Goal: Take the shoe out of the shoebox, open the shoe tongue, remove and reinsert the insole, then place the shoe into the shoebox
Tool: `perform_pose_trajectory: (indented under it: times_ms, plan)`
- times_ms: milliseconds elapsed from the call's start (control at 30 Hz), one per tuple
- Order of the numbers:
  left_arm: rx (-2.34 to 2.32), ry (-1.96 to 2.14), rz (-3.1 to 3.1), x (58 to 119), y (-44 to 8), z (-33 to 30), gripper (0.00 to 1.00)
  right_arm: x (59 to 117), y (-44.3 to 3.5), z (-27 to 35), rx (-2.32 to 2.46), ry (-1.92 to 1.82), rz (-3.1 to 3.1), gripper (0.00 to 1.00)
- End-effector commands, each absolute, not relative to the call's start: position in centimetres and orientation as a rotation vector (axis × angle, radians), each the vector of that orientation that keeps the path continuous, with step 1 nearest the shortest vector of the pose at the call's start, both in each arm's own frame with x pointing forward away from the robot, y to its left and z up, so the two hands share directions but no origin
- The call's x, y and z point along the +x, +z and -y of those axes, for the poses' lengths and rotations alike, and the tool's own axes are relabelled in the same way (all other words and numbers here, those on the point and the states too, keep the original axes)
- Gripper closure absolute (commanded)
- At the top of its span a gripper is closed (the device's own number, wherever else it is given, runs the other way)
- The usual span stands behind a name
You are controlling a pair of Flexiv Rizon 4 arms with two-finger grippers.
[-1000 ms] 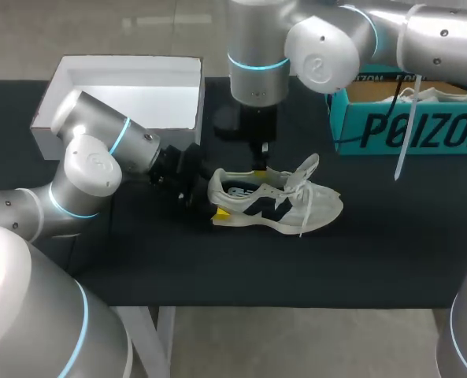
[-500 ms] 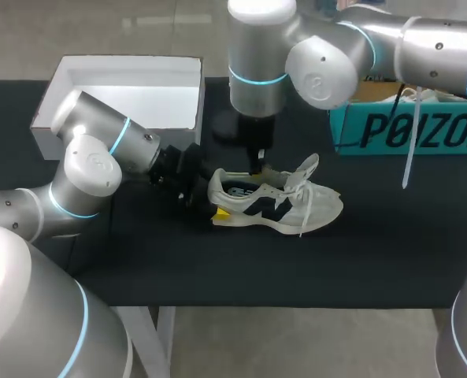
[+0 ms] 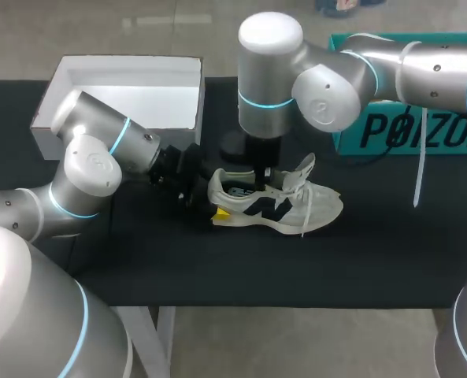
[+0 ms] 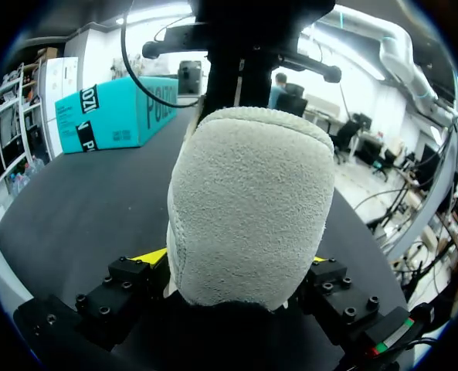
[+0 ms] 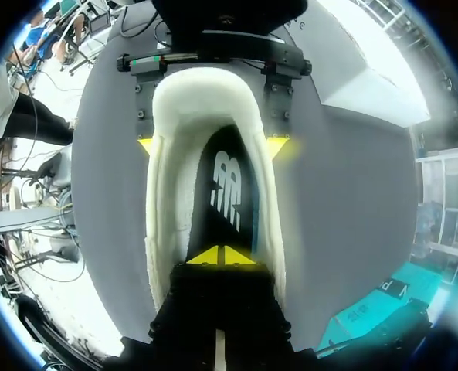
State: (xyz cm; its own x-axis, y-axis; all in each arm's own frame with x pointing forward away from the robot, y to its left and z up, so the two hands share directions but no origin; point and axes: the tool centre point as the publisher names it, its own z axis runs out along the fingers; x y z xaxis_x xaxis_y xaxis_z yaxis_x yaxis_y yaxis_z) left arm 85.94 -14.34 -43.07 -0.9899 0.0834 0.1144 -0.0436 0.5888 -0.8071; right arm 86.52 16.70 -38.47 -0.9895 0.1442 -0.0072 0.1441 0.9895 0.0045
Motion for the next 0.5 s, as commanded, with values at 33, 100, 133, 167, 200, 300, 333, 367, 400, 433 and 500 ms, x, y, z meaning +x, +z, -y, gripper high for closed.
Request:
perform_pose_trajectory:
  times_ms: [33, 100, 133, 167, 200, 300, 333, 367, 400, 433, 500]
  plan:
    - [-0.034, 1.363, 2.674, 85.9, -43.2, 14.4, 1.00, 87.8, -39.5, -16.7, 0.254, 0.013, -3.147, 1.00]
    - [-0.034, 1.363, 2.674, 85.9, -43.2, 14.4, 1.00, 88.0, -39.5, -16.5, 0.259, 0.011, -3.147, 1.00]
    - [-0.034, 1.363, 2.674, 85.9, -43.2, 14.4, 1.00, 88.2, -39.4, -16.3, 0.268, 0.026, -3.142, 1.00]
    - [-0.034, 1.363, 2.674, 85.9, -43.2, 14.4, 1.00, 88.3, -39.3, -16.3, 0.268, 0.033, -3.142, 1.00]
    - [-0.034, 1.363, 2.674, 85.9, -43.2, 14.4, 1.00, 88.3, -39.3, -16.2, 0.267, 0.032, -3.141, 1.00]
    - [-0.034, 1.363, 2.674, 85.9, -43.2, 14.4, 1.00, 88.6, -39.0, -16.1, 0.266, 0.030, -3.134, 1.00]
    - [-0.034, 1.363, 2.674, 85.9, -43.2, 14.4, 1.00, 88.7, -38.9, -16.1, 0.264, 0.030, -3.131, 1.00]
    - [-0.034, 1.363, 2.674, 85.9, -43.2, 14.4, 1.00, 88.7, -38.8, -16.1, 0.262, 0.025, -3.126, 1.00]
    - [-0.034, 1.363, 2.674, 85.9, -43.2, 14.4, 1.00, 88.8, -38.6, -16.1, 0.261, 0.027, -3.125, 1.00]
    - [-0.034, 1.363, 2.674, 85.9, -43.2, 14.4, 1.00, 88.8, -38.5, -16.0, 0.261, 0.025, -3.119, 1.00]
    - [-0.034, 1.363, 2.674, 85.9, -43.2, 14.4, 1.00, 88.9, -38.4, -15.9, 0.259, 0.024, -3.114, 1.00]
